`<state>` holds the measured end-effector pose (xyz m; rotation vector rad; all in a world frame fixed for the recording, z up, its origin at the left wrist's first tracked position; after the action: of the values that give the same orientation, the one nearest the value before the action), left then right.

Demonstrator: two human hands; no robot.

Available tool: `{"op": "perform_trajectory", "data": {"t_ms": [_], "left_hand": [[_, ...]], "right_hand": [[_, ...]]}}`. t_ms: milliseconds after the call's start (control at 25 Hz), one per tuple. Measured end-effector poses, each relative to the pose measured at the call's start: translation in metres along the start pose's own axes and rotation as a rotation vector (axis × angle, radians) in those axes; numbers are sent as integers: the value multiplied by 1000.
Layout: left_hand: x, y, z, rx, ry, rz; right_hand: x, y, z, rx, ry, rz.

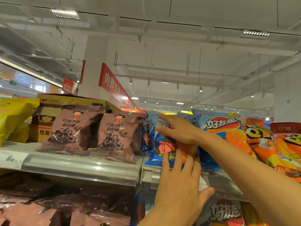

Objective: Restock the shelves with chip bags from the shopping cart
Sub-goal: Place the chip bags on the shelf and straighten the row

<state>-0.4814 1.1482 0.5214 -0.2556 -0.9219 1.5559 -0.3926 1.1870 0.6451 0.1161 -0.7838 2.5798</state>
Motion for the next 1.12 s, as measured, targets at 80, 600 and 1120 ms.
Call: {"op": "perform_trajectory", "data": {"t_ms": [80, 600, 1120], "left_hand": [[-3, 0, -1, 12, -7, -4], [16, 7, -2, -11, -17, -64], [33, 19, -15, 46, -28, -85]], "right_hand": [[-9, 3, 8, -36, 0, -35], [-13, -3, -9, -27, 209, -73], [12, -28, -31, -1, 356, -29]]}}
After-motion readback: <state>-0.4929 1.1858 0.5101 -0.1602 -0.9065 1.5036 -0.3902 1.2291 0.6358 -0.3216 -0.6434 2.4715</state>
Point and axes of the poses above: each hand's wrist, its own y-axis away from the middle knuckle, its own z-axis out of the back of the hand, x = y × z, the point moved 8 cm from there along -y, towards the middle knuckle, and after that the axes turned 15 degrees about -y, right-handed, at the moved point
